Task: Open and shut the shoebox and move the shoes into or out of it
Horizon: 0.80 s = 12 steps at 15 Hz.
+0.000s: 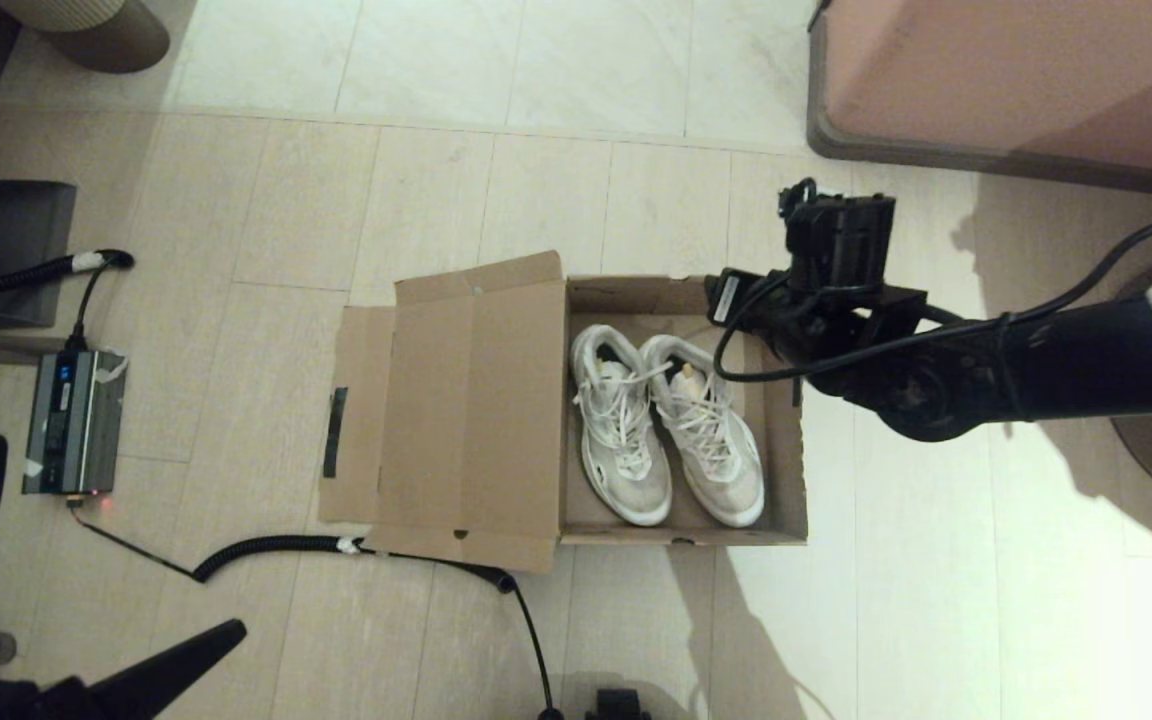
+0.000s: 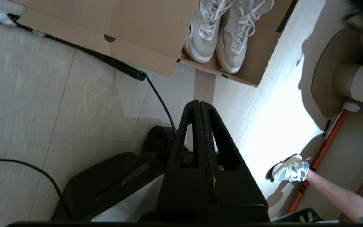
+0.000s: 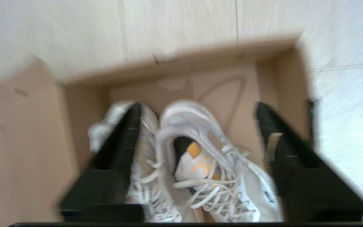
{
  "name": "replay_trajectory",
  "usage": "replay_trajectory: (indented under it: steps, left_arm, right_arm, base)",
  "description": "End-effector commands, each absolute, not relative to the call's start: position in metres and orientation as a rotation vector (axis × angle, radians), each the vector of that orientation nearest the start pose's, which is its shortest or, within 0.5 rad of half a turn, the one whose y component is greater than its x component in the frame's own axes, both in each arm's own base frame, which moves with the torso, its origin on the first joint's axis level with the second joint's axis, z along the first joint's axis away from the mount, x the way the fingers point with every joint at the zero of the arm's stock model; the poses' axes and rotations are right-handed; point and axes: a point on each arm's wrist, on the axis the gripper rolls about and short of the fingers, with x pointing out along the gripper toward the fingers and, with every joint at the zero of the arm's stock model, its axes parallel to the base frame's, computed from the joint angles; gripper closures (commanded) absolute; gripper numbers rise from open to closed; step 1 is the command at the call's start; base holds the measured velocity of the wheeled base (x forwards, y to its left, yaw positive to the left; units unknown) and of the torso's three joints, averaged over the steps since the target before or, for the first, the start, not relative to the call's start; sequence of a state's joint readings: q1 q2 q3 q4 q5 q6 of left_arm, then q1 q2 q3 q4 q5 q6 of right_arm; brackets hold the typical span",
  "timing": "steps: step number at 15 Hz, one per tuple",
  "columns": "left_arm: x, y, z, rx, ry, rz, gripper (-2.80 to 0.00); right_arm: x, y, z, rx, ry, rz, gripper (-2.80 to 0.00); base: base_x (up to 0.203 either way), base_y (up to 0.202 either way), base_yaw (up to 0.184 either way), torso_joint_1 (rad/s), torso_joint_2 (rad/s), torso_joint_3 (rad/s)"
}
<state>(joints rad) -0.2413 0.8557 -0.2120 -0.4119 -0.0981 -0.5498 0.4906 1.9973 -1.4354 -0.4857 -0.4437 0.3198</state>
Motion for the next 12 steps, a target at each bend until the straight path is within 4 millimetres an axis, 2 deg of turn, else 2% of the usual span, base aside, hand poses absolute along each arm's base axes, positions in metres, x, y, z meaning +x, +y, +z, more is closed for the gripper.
replay_trajectory:
  steps: [1, 3, 5, 6, 7, 8, 9, 10, 12]
  left_arm:
    - [0.077, -0.021, 0.168, -0.533, 0.271, -0.276, 0.00]
    - [0.069, -0.019, 0.180, -0.533, 0.234, -0.270, 0.00]
    - [0.062, -0.014, 0.177, -0.523, 0.225, -0.190, 0.00]
    - [0.060, -0.011, 0.176, -0.527, 0.202, -0.141, 0.00]
    - [0.057, -0.006, 0.174, -0.532, 0.178, -0.074, 0.00]
    - [0.054, -0.002, 0.170, -0.527, 0.155, 0.002, 0.00]
    - [0.049, 0.003, 0.163, -0.495, 0.131, 0.100, 0.00]
    - [0.040, 0.006, 0.153, -0.413, 0.112, 0.173, 0.00]
    - [0.015, 0.002, 0.126, -0.202, 0.072, 0.158, 0.00]
  right_arm:
    - [0.328, 0.164, 0.286, 0.335, -0.021, 0.047, 0.00]
    - [0.278, 0.136, 0.319, 0.360, -0.082, 0.054, 0.00]
    - [0.214, 0.095, 0.345, 0.380, -0.163, 0.040, 0.00]
    - [0.179, 0.069, 0.351, 0.377, -0.210, 0.010, 0.00]
    - [0.146, 0.042, 0.348, 0.362, -0.252, -0.049, 0.00]
    - [0.116, 0.020, 0.335, 0.339, -0.279, -0.130, 0.00]
    - [0.086, 0.006, 0.314, 0.313, -0.285, -0.185, 0.00]
    - [0.064, 0.000, 0.279, 0.261, -0.235, -0.211, 0.00]
    - [0.032, -0.004, 0.203, 0.133, -0.105, -0.185, 0.00]
  base:
    - [0.000, 0.000, 0.000, 0.000, 0.00, 0.000]
    - [0.000, 0.000, 0.000, 0.000, 0.00, 0.000]
    - [0.000, 0.000, 0.000, 0.000, 0.00, 0.000]
    - [0.000, 0.000, 0.000, 0.000, 0.00, 0.000]
    - [0.000, 0.000, 0.000, 0.000, 0.00, 0.000]
    - [0.000, 0.000, 0.000, 0.000, 0.00, 0.000]
    - [0.000, 0.000, 0.000, 0.000, 0.00, 0.000]
    - [0.000, 0.000, 0.000, 0.000, 0.00, 0.000]
    - [0.000, 0.000, 0.000, 0.000, 0.00, 0.000]
